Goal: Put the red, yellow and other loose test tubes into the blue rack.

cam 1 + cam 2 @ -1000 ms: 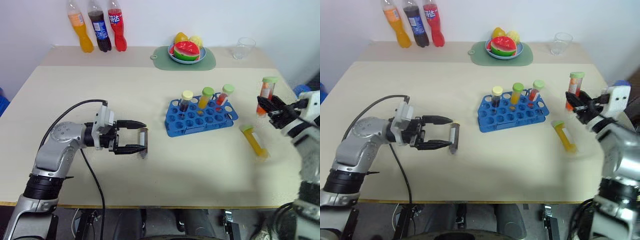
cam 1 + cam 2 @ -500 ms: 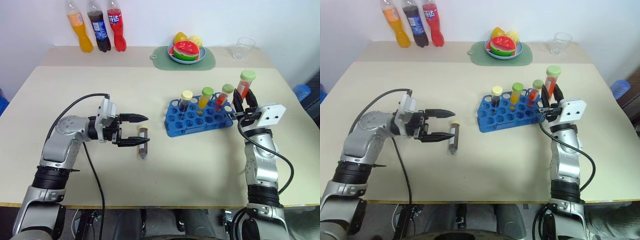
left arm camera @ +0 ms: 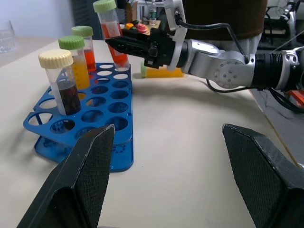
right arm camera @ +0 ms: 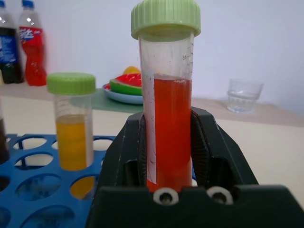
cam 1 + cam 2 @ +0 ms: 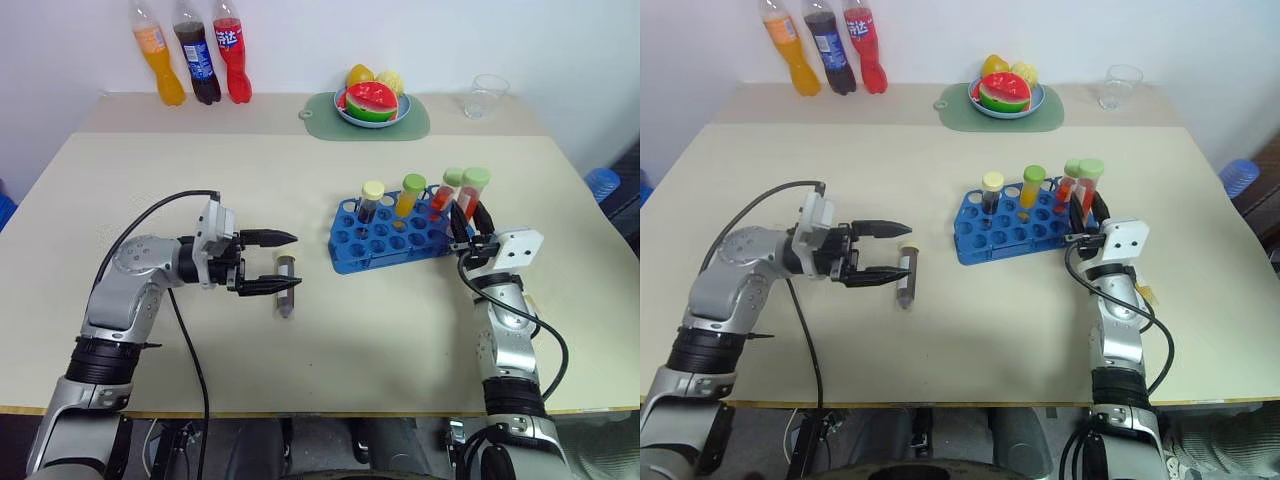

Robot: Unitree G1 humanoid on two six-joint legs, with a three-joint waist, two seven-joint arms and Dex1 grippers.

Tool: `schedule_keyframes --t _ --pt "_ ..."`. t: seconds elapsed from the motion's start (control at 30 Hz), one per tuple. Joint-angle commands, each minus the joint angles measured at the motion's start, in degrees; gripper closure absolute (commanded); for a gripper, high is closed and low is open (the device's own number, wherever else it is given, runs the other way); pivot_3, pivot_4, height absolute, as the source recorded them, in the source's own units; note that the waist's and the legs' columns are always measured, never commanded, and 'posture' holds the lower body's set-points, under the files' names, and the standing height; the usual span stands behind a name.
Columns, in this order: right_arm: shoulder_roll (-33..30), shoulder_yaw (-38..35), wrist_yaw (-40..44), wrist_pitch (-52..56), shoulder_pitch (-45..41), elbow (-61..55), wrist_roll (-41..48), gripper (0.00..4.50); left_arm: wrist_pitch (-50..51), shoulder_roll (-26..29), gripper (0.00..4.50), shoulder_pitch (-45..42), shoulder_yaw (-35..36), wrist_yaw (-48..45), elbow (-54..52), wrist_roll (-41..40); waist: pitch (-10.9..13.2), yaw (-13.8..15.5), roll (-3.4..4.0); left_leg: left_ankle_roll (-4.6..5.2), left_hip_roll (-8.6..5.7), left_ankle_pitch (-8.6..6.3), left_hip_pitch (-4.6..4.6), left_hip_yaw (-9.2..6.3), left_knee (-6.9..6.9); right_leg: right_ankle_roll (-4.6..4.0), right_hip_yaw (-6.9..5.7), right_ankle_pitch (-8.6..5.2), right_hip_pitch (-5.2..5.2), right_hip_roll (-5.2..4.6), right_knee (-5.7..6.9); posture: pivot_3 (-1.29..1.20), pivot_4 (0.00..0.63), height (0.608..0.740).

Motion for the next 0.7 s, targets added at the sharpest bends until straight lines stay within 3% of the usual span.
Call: schedule_keyframes --t 0.03,0.27,0.5,0.7 --pt "1.13 0.59 -0.21 -1.51 -0.51 1.69 1.10 3.73 0.13 0.52 0.77 0.18 1.08 0.35 -2.36 -0.82 0.00 -0.01 0.00 0.00 0.00 0.00 0.01 0.00 0.00 0.00 0.00 0.00 0.00 0.00 0.00 0.00 0.150 0.740" --pt "1.63 -0.04 1.66 -2.26 -1.81 5.48 4.77 3.73 0.79 0.55 0.77 0.47 0.96 0.85 -3.24 -1.05 0.00 -0.12 0.00 0.00 0.01 0.00 0.01 0.00 -0.01 0.00 0.00 0.00 0.01 0.01 0.01 0.00 0.150 0.740" --pt "-3.14 0.64 1.21 -2.55 -0.31 0.08 0.75 0.42 1.16 0.20 0.77 0.60 0.70 1.07 -3.56 -1.08 0.01 0.00 0.01 0.00 0.01 0.00 0.02 0.00 -0.01 0.00 0.00 0.00 0.01 0.00 0.01 0.00 0.150 0.740" --pt "-11.80 0.56 4.15 13.65 7.66 -21.18 2.92 0.42 0.53 -1.23 0.77 0.60 -0.22 1.44 -3.04 -0.79 0.01 0.40 0.02 0.00 -0.03 0.00 0.00 -0.01 0.00 0.00 0.00 0.00 0.02 -0.07 0.00 0.00 0.150 0.740"
